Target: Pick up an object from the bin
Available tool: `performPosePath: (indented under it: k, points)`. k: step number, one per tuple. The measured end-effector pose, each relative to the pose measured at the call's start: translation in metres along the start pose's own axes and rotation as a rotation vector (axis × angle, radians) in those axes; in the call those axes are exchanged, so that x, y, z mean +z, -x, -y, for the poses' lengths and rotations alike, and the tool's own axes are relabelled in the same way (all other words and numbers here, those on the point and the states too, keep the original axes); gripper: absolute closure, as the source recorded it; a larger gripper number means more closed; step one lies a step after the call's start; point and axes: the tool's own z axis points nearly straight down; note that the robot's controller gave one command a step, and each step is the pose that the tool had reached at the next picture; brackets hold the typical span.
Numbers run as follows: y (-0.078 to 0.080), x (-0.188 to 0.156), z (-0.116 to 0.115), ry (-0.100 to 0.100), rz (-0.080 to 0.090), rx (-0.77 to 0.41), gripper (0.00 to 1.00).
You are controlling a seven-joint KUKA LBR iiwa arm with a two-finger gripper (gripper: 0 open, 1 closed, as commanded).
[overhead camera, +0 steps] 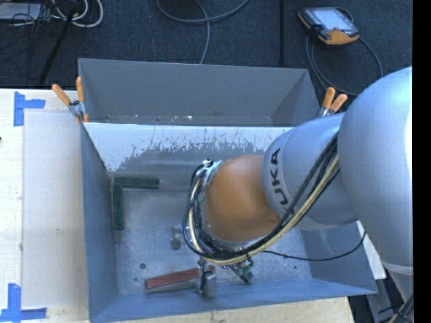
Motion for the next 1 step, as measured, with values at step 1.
performPosePath:
  k: [1]
  points:
    - [-0.0021,0.0138,0.0020,0.002,-0.002,0.160,1.00]
